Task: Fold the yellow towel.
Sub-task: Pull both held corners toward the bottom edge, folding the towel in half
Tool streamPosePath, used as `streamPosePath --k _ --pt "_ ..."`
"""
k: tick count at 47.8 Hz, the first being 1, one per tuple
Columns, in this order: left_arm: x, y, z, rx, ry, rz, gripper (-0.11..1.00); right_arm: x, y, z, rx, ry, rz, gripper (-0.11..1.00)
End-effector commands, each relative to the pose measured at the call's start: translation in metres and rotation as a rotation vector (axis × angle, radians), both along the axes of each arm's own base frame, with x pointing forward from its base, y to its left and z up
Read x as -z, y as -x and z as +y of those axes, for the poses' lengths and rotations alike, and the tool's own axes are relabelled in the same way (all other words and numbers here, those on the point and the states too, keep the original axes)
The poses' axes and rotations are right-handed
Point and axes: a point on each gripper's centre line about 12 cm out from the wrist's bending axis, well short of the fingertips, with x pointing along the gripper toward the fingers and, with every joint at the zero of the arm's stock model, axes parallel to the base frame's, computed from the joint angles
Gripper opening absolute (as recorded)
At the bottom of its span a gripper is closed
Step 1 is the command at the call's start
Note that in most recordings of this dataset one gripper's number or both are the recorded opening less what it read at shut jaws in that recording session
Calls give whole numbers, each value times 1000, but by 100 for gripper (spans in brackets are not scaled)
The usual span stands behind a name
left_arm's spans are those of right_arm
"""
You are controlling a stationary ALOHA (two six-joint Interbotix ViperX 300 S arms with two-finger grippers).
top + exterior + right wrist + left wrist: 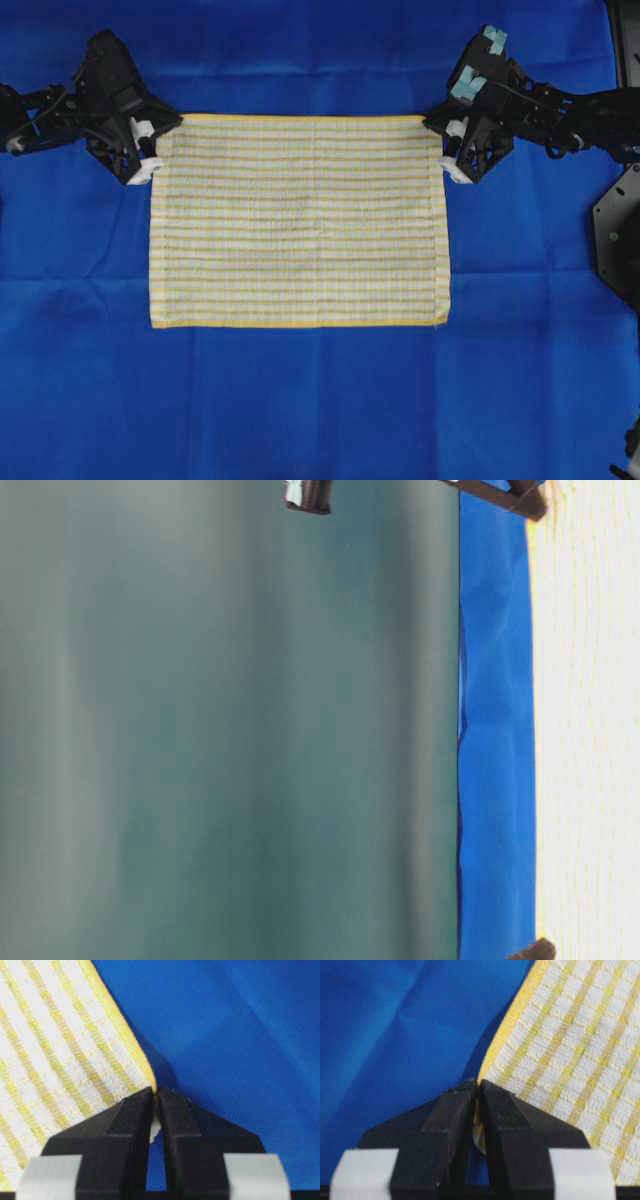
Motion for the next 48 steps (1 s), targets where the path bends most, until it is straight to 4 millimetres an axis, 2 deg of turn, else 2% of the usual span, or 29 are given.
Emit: streamPosePath --k 1,17,29,38,48 --pt "-13 -3 5 -9 -23 -41 3 -14 -2 -2 7 20 -43 4" --pt "-44 -4 9 10 -76 -70 3 -34 -1 -1 1 27 -72 4" --pt "-42 0 5 12 -45 -33 3 -34 -1 1 -4 17 -60 4" --pt "-43 -1 -12 45 -21 -43 3 -34 0 11 -31 9 -59 4" --pt "-47 0 -46 118 28 -68 3 -41 3 39 -72 -29 -91 4"
